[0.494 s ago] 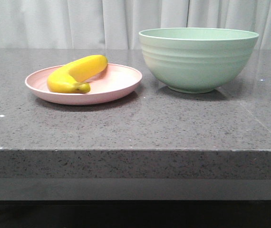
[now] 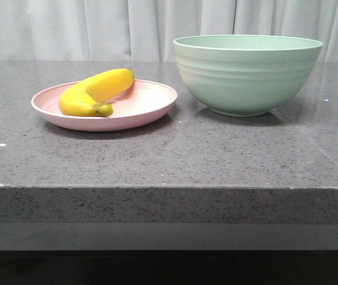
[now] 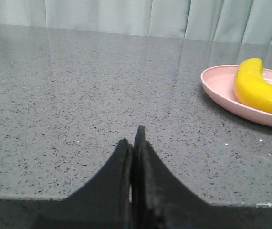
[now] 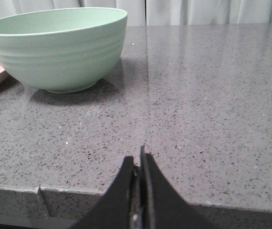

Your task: Transfer banana from pink plate to green bowl

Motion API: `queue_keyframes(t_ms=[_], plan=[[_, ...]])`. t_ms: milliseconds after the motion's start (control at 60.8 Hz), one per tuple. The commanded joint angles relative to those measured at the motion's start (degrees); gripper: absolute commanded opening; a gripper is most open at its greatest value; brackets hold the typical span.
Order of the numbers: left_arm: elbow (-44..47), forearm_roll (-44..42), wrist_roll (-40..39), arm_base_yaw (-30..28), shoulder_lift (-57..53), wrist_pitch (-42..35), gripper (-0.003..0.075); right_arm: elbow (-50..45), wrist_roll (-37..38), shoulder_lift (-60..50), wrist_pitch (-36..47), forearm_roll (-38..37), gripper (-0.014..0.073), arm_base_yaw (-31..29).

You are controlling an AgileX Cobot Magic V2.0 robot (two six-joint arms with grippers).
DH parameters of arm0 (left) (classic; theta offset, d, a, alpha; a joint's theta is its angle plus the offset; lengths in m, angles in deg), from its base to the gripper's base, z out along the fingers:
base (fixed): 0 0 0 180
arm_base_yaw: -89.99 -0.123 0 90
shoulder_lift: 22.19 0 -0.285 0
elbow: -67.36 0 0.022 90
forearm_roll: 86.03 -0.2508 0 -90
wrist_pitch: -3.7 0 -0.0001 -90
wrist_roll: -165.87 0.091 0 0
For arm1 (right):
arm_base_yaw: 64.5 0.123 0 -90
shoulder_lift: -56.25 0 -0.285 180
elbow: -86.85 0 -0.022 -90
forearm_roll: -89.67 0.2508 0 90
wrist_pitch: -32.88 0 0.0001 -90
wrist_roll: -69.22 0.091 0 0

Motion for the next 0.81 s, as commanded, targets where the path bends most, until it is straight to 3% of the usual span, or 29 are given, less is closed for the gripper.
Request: queue_keyframes(t_ms=[0,790], plan=[[0.18,0.48,-0.33,-0.02,-1.05,-5.0,-0.002,-0.01,0.02,-1.34,4.34,0.09,-0.0069,0.02],[-0.56,0.48,-0.33,-0.02,-1.05,-8.12,-0.002,0.1,0.02,-1.34,5.84,0.14,-0.0069,0.02]])
